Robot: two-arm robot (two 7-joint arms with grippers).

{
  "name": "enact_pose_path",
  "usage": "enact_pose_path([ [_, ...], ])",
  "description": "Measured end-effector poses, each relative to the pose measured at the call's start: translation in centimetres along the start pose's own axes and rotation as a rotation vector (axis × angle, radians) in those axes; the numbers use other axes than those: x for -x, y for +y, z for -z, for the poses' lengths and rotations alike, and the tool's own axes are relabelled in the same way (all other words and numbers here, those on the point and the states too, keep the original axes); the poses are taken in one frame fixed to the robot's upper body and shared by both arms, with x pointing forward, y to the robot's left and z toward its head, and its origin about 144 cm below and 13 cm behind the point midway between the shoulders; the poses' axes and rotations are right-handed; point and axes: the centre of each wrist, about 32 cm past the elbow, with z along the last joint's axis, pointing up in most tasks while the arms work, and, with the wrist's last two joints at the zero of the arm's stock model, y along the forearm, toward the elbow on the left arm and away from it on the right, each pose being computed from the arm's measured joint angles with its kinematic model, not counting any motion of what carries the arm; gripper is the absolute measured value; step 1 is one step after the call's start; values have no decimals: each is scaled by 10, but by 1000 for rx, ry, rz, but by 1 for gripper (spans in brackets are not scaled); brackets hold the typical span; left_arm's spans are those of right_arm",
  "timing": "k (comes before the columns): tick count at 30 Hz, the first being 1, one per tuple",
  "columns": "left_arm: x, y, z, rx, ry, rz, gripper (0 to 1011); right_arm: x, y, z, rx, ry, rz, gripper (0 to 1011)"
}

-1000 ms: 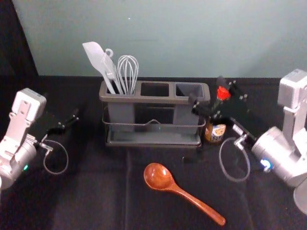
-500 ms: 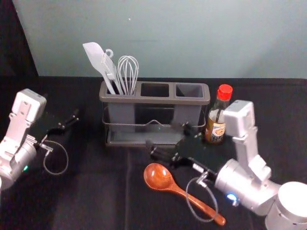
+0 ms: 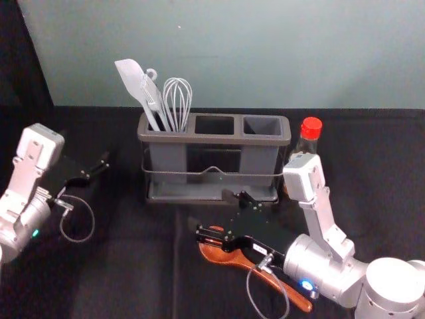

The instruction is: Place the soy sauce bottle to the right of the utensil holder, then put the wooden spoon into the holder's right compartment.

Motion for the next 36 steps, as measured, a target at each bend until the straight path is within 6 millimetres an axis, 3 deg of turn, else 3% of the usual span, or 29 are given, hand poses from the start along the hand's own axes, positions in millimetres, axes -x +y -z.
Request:
enact_pose_path([
  [20,0,0,0,0,0,0,1000,5,1,-9,56,-14,24,1003],
  [28,0,0,0,0,0,0,1000,24,9,-44,268,-47,131,1003],
  [31,0,0,0,0,0,0,1000,34,17,-66,375,-76,179,1003],
  [36,0,0,0,0,0,0,1000,38,28,-85,477,-63,193,1003],
])
